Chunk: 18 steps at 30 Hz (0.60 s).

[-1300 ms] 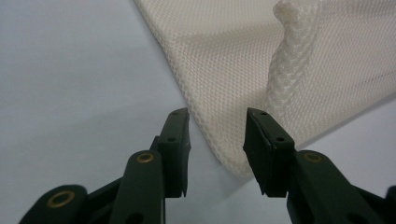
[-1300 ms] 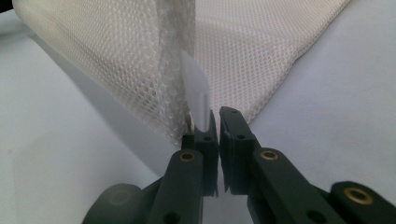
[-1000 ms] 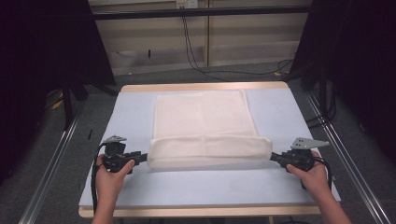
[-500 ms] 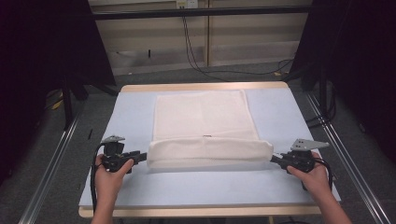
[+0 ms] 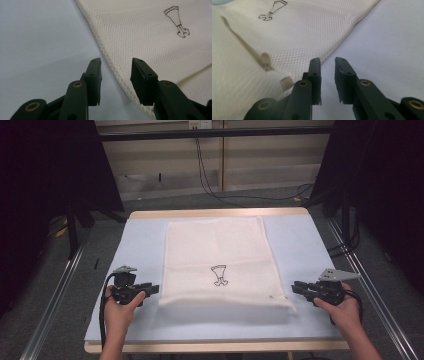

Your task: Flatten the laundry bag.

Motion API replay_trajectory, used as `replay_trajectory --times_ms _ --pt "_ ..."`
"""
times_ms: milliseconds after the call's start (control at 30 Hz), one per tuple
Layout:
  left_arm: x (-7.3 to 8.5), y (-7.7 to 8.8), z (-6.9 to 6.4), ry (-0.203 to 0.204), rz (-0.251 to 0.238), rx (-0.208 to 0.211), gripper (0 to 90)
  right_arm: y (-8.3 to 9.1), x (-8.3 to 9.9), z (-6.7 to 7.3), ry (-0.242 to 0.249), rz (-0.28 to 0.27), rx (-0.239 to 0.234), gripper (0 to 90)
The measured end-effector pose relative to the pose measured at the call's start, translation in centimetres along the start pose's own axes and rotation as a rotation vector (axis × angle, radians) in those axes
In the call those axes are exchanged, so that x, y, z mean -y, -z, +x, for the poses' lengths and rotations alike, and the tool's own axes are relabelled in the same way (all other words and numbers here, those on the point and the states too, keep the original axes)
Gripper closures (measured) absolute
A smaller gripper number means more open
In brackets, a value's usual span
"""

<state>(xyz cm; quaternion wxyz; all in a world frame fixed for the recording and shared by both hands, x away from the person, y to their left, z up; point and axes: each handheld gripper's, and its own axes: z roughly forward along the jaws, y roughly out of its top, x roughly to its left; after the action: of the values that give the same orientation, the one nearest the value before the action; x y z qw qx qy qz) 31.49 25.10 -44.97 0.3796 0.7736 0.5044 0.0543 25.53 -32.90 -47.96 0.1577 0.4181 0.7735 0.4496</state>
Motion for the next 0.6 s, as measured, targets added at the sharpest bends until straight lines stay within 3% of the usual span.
replay_trajectory --times_ms 133,267,367,467,600 --pt "-0.1 -0.5 -0.3 -0.004 0.019 -0.016 56.3 -0.4 -0.2 0.5 -0.012 -0.001 0.004 65.3" --pt "0.1 -0.9 -0.4 0.004 0.027 -0.026 50.1 -1.1 -0.3 0.9 -0.029 0.032 0.002 60.1" --pt "0.2 -1.3 -0.6 0.005 0.039 -0.022 45.2 -1.6 -0.3 1.2 -0.048 0.045 -0.005 59.2" --pt "0.4 -2.0 -1.1 0.007 0.066 -0.016 44.2 -2.1 -0.3 1.4 -0.055 0.080 -0.008 59.4" --pt "0.6 -2.5 -1.5 0.007 0.089 -0.032 45.7 -2.4 -0.5 1.4 -0.066 0.083 -0.014 60.0"
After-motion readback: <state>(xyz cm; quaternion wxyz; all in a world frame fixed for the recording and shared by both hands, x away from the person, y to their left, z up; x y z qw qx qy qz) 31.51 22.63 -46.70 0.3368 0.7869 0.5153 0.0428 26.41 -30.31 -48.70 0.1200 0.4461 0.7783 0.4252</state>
